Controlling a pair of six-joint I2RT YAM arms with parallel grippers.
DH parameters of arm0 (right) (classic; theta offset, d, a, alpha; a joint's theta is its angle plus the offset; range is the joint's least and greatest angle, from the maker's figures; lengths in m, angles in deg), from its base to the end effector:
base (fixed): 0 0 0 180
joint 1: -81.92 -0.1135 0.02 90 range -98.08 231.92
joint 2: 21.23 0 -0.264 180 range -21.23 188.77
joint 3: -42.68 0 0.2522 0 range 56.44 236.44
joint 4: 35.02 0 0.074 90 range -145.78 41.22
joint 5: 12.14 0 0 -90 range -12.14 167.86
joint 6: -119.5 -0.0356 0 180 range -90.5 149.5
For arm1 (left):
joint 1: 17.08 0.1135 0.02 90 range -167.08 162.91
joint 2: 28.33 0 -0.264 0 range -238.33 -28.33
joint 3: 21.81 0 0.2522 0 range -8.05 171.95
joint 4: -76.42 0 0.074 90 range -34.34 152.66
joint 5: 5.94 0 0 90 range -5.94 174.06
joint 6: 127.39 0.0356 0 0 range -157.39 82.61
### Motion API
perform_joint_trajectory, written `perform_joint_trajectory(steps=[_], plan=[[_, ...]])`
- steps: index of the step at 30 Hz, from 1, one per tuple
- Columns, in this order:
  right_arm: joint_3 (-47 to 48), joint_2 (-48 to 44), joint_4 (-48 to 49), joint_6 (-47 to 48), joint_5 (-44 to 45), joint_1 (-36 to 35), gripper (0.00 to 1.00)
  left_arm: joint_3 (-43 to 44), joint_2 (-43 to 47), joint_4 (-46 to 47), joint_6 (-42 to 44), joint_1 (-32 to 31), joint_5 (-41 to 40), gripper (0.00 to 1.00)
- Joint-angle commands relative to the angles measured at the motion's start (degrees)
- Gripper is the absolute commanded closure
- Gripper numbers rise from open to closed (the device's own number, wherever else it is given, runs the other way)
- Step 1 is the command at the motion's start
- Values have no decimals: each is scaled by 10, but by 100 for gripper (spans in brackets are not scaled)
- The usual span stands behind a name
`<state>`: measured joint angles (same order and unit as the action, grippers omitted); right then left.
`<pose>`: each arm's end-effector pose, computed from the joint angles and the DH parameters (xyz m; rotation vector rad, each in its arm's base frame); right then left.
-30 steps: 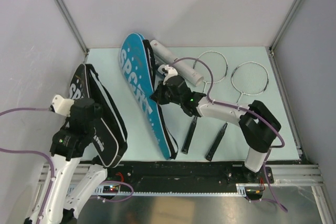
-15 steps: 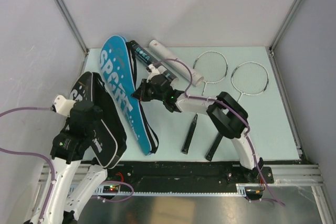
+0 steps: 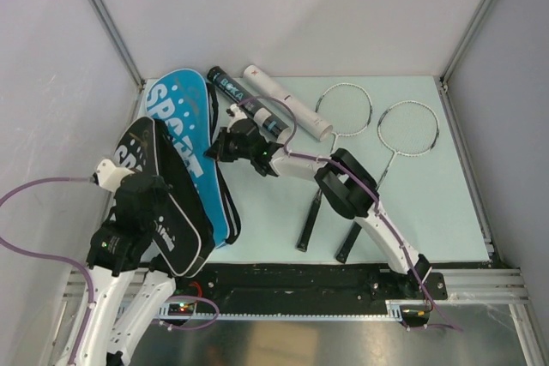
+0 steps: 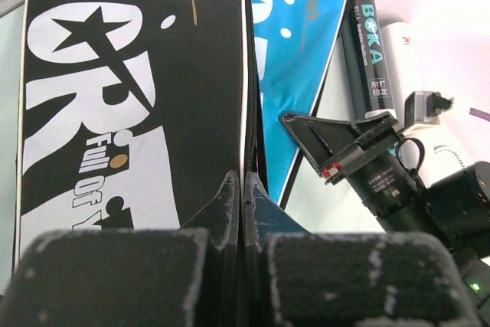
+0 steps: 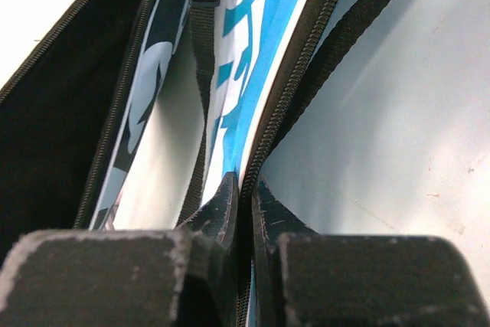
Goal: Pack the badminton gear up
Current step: Place the racket bag at the center of the board.
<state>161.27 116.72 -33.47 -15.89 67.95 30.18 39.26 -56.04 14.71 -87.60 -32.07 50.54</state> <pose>0.3406 0.4418 0.1734 -0.2488 2.0887 1.2679 0.0903 -0.0038 0.3257 -0.9235 1.7517 -0.1321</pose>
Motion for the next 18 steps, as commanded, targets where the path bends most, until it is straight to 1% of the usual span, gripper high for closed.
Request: perform_joint_trajectory(steps=[1,6,7,8,10,11,12,14,15,16,18], plan=[[57,25,3,13,-45,-4,100,-7,2,41,19,3,2,100],[55,37,-4,15,-54,-7,100,-17,12,58,35,2,11,100],[56,37,-5,15,-58,-6,96,-19,13,60,35,3,11,100],[57,35,-8,15,-63,-5,92,-20,14,64,38,2,11,100],[56,26,-17,17,-70,-3,78,-19,14,68,44,3,10,100],[54,20,-24,18,-72,0,68,-17,14,71,47,3,6,100],[47,6,-33,18,-73,2,60,-14,14,73,53,3,3,100],[21,-32,-46,15,-65,8,39,-8,11,78,65,2,-4,100],[2,-62,-47,17,-60,12,32,-5,9,80,71,3,-7,100],[-26,-89,-44,18,-56,14,28,-3,8,81,77,3,-7,100],[-83,-149,-27,14,-58,24,25,-2,8,83,83,3,-6,100]])
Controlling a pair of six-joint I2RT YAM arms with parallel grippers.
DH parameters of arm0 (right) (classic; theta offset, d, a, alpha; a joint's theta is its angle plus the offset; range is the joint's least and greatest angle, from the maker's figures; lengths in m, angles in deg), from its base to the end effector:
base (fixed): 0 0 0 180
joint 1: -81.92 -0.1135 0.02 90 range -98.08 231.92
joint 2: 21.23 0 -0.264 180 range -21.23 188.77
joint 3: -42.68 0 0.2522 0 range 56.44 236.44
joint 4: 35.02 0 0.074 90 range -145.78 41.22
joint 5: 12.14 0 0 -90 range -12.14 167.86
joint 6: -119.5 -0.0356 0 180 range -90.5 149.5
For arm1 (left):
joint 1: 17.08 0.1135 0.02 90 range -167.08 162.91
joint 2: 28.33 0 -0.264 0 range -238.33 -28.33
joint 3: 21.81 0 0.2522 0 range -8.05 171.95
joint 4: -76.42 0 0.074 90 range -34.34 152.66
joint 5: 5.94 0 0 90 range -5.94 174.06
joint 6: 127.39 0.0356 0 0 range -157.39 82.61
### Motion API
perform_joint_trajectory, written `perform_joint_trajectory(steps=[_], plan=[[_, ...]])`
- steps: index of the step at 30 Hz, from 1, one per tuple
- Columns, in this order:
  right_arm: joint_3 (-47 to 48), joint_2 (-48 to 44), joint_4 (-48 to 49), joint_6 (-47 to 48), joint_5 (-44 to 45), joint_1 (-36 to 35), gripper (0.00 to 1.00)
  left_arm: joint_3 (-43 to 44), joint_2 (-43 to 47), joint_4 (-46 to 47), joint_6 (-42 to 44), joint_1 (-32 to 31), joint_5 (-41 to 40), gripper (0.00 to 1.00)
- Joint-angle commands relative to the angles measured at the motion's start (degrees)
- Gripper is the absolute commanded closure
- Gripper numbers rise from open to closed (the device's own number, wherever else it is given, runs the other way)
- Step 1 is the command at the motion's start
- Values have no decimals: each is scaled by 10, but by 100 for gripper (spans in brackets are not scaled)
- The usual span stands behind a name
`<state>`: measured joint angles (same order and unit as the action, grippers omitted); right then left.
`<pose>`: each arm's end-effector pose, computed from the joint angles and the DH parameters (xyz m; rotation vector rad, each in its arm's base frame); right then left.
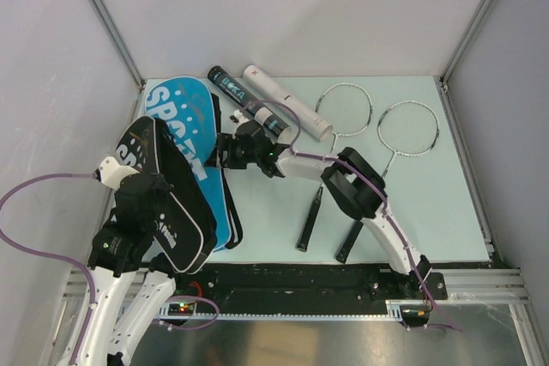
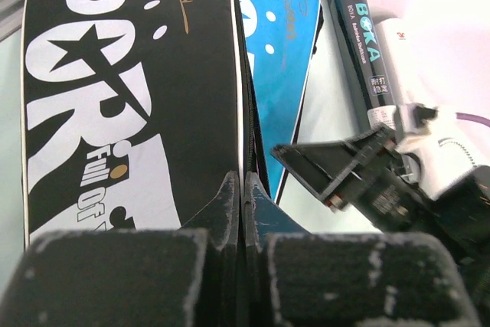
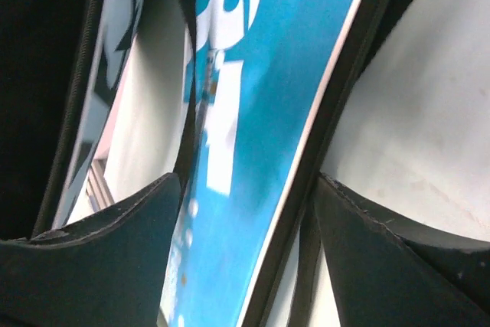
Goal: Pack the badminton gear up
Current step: Place the racket bag at the center of the board.
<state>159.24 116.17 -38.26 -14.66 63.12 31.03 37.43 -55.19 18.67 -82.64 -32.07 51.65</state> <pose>0.3393 0.4317 0.1582 -0.3170 2.2107 1.2588 0.0933 -0.0052 0.3233 -0.8379 1.7530 -0.1262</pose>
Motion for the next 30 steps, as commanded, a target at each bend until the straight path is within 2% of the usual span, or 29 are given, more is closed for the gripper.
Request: perform_joint_trajectory(steps=[1,5,8,12,20,21,23,28,30], plan=[[-86,-174,30,-2,-18,20,24,13,1,44,34,2,-15,100],[-160,-250,47,-20,-54,22,26,-6,10,49,23,3,-5,100],[-174,-267,42,-30,-92,0,27,-14,14,54,28,3,5,100],[-174,-252,49,-73,-127,-31,30,-22,24,56,34,2,7,100],[-198,-219,52,-168,-120,-79,33,-38,49,61,18,2,34,100],[-200,-214,61,-176,-124,-84,36,-41,51,61,15,2,35,100],[-201,-201,77,-188,-138,-90,42,-46,53,62,15,2,37,100],[-201,-188,95,-194,-168,-95,38,-53,59,63,17,2,40,100],[-201,-186,107,-190,-185,-94,41,-52,63,65,19,2,51,100]])
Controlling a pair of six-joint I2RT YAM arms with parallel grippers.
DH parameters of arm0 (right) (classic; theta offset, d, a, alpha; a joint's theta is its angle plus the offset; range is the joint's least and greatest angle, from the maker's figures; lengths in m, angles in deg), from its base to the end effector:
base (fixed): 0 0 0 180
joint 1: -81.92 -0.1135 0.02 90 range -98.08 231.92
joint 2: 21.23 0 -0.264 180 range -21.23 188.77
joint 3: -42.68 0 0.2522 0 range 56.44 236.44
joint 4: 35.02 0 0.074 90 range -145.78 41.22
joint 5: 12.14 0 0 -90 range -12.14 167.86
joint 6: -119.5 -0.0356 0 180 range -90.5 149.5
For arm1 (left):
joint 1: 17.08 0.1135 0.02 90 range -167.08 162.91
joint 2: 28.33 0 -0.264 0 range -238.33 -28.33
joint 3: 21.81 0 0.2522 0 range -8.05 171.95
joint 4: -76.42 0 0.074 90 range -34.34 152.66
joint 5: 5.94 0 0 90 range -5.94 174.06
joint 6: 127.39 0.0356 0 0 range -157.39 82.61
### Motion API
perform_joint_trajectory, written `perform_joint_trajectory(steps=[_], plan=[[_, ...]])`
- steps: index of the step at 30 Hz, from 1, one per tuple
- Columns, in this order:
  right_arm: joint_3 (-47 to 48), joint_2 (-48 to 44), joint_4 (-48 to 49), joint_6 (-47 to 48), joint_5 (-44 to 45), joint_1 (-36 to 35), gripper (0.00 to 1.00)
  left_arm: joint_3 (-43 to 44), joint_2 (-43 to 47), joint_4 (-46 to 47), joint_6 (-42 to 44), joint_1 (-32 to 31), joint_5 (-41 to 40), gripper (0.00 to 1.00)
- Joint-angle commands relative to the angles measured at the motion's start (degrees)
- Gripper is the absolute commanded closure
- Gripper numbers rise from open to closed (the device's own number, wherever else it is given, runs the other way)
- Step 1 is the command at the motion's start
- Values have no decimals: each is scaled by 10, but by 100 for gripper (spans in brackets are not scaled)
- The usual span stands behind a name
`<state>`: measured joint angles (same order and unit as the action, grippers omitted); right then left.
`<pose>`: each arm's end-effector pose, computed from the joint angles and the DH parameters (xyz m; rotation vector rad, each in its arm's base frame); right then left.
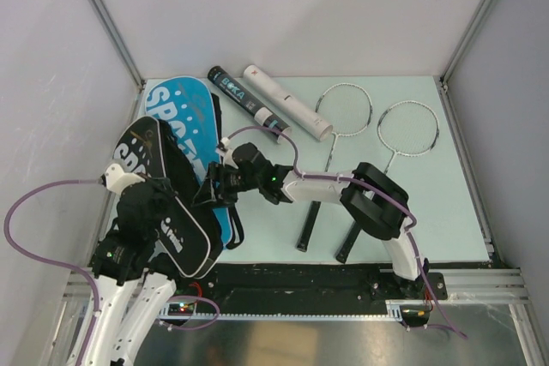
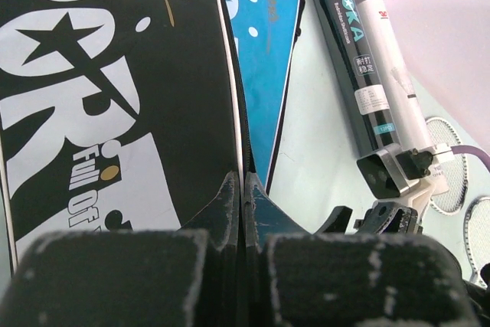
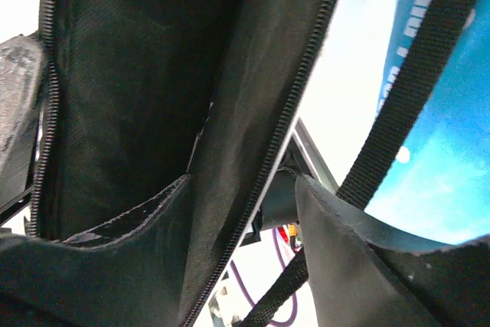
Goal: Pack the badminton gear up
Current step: Place the racket bag at the center of the board, then open the racket bag at the center of the board.
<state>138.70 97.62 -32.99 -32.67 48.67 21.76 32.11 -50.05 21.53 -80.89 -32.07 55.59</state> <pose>0.2228 0.4233 0.2096 -0.3854 2.3850 1.7356 0.0868 -0.0057 0.3050 -0.7768 1.7577 -0.1969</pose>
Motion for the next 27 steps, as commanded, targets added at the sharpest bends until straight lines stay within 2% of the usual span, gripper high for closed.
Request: perform_joint_trajectory(steps=[1,4,7,9,14,17,27], plan=[[3,0,63,-10,-51,-2,46,2,13,38,5,2,19,100],[-7,-3,100,-17,-80,-7,61,1,21,47,14,2,41,100],[-19,-14,131,-21,-93,-13,88,-1,31,55,28,2,65,100],[-26,-24,138,-11,-93,-13,97,5,38,54,43,2,78,100],[-33,-60,118,42,-78,-1,100,45,50,53,68,2,103,100],[-33,-99,71,99,-33,9,100,75,35,56,89,2,128,100],[-49,-215,-17,238,79,44,100,118,-23,126,183,2,281,100]])
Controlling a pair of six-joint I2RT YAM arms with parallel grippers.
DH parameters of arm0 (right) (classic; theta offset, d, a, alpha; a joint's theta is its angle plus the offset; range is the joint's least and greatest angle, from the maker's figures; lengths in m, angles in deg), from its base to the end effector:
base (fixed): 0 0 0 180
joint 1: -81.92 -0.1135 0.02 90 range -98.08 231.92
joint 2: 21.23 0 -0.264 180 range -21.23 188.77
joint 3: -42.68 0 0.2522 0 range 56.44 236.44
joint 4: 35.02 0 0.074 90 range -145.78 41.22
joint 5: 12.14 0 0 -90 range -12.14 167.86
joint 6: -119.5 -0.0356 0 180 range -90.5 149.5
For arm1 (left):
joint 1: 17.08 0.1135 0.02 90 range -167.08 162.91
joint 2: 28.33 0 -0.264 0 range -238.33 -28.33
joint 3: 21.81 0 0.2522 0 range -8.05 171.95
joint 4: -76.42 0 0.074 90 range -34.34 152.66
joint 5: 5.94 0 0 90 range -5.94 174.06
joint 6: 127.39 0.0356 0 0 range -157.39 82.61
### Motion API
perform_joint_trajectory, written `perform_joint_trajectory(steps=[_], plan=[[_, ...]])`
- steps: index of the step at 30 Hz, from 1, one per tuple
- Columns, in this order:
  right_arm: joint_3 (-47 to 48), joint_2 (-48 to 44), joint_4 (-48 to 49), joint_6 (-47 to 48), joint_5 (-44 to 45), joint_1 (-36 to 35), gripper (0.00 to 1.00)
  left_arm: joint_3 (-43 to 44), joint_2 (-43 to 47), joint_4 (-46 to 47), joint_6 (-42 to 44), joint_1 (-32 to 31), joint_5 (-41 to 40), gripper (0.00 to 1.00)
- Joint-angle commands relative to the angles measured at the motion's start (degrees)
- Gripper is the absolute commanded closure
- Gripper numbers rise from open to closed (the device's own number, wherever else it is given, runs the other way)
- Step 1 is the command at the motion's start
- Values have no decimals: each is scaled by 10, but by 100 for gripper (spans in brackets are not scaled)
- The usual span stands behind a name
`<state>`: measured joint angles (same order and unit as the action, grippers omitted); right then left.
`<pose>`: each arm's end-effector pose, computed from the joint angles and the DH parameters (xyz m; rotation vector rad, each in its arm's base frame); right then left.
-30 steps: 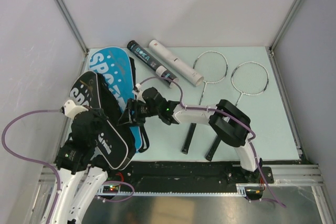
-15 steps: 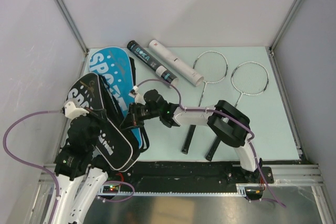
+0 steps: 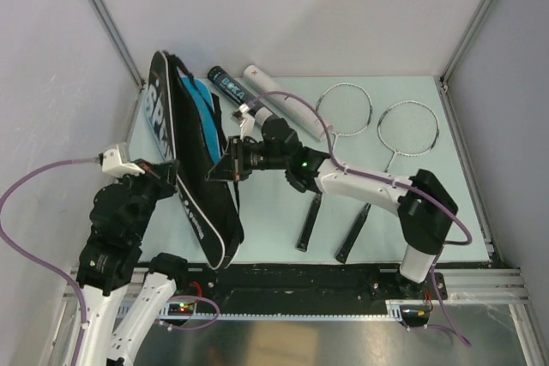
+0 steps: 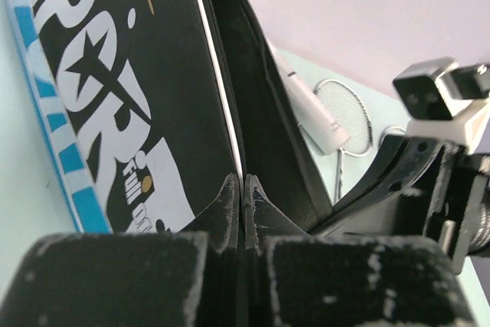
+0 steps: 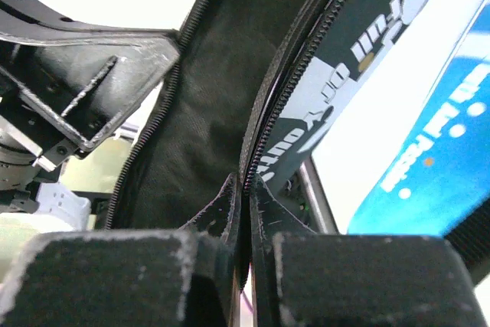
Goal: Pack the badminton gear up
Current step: Open the racket bag at the center of the board.
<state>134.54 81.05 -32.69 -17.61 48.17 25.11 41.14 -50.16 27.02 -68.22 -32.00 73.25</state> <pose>0.2196 0.3679 0.3111 -0.6275 1.9539 1.6937 0.0720 -0.0123 0.3618 -0.3787 1.6897 -0.4299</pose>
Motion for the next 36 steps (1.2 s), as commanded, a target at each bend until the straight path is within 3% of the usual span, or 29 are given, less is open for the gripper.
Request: perform_joint_trajectory(steps=[1,5,15,19,25,31,36], plan=[[-13,-60,-26,105,108,10,100,28,-31,77,60,1,126,100],[-61,-74,-9,131,165,15,100,4,-65,83,60,1,149,100],[-144,-37,65,94,201,12,100,-106,-129,80,23,2,76,100],[-143,-21,71,93,209,-6,100,-114,-159,74,6,1,60,88],[-142,-19,44,101,263,-32,100,-103,-197,76,9,2,44,60],[-136,-21,33,111,288,-44,100,-77,-241,93,26,2,57,48],[-133,-26,23,122,297,-50,100,-65,-294,115,41,1,85,46]])
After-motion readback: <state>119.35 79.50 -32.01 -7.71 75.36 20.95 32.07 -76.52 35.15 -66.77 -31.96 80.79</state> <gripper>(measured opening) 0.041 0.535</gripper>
